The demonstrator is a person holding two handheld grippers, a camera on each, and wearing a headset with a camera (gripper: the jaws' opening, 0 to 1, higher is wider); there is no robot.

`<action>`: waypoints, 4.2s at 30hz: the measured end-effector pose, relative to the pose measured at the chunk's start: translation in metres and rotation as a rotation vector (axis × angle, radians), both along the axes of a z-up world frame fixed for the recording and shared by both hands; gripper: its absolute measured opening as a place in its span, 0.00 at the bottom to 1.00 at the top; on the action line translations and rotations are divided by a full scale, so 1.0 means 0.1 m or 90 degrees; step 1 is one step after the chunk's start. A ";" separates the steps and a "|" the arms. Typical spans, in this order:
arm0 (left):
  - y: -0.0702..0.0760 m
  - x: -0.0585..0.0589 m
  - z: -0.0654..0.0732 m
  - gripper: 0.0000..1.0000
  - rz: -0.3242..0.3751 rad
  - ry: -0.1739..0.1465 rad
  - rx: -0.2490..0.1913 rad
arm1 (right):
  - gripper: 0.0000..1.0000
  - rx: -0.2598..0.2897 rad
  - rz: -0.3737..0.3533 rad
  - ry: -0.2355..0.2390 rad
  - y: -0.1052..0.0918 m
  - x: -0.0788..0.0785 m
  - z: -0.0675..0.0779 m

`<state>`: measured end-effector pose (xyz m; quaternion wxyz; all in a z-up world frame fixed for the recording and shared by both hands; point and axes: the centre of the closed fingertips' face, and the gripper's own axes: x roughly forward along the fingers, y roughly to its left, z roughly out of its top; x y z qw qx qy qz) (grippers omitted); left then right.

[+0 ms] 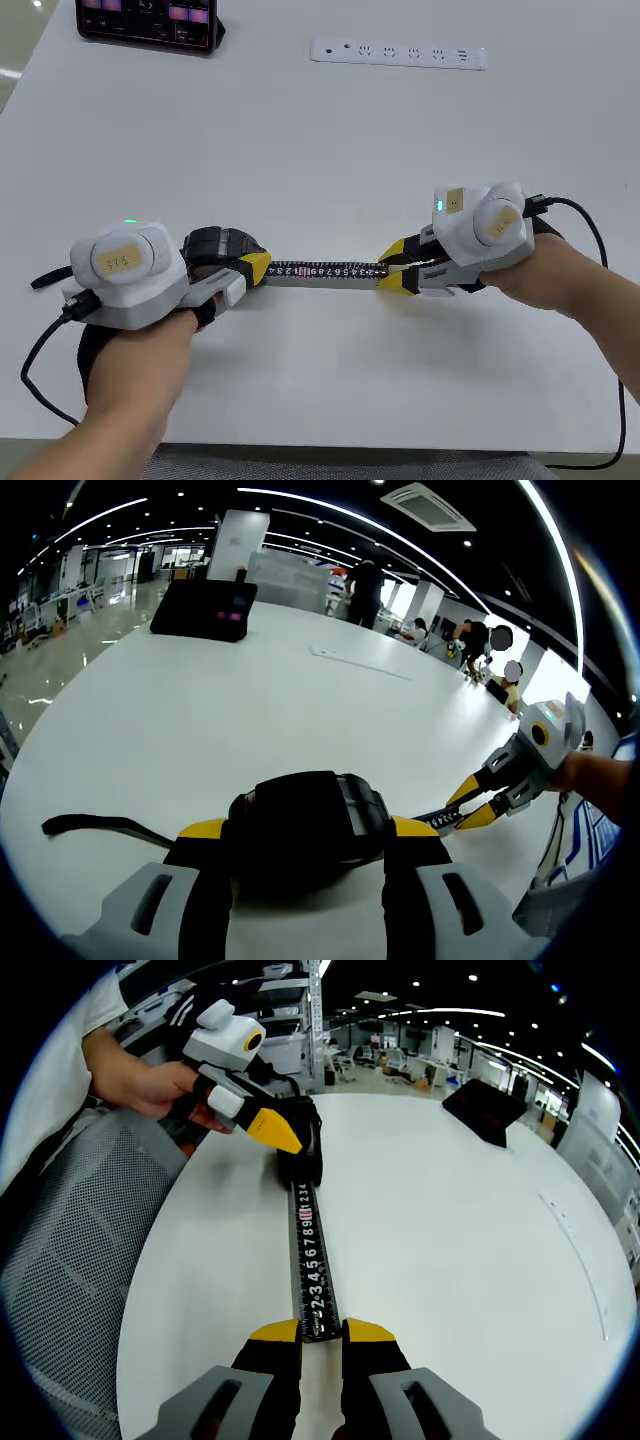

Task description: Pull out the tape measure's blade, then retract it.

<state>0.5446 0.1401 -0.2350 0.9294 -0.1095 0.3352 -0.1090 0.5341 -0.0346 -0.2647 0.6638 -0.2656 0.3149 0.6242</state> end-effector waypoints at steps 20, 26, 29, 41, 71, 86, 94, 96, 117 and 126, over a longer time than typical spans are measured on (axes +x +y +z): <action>0.00 0.00 0.00 0.56 -0.002 -0.001 -0.009 | 0.11 0.032 0.009 0.020 0.33 0.00 0.00; 0.00 -0.01 0.00 0.56 -0.002 -0.001 -0.010 | 0.11 0.038 0.017 0.022 0.43 -0.03 0.01; -0.01 -0.01 0.01 0.56 -0.003 0.000 -0.011 | 0.11 0.042 0.019 0.024 0.48 -0.04 0.02; 0.00 0.00 0.00 0.56 -0.004 0.000 -0.014 | 0.11 0.056 0.029 0.030 0.66 -0.04 0.00; 0.01 0.00 0.00 0.56 -0.005 0.001 -0.021 | 0.11 0.097 0.031 0.048 1.12 -0.06 0.00; 0.00 -0.01 0.00 0.57 -0.003 -0.001 -0.026 | 0.12 0.112 0.031 0.053 1.28 -0.06 0.00; -0.01 -0.01 0.00 0.57 -0.002 -0.001 -0.026 | 0.12 0.116 0.027 0.054 1.29 -0.06 0.00; -0.01 -0.01 0.00 0.58 -0.002 -0.001 -0.027 | 0.12 0.117 0.025 0.054 1.29 -0.06 0.00; -0.03 0.00 -0.01 0.60 -0.009 0.013 -0.017 | 0.19 0.112 0.013 0.054 1.28 -0.06 0.01; -0.01 -0.06 -0.05 0.58 -0.029 0.027 0.011 | 0.23 0.114 0.004 0.055 1.22 -0.06 0.07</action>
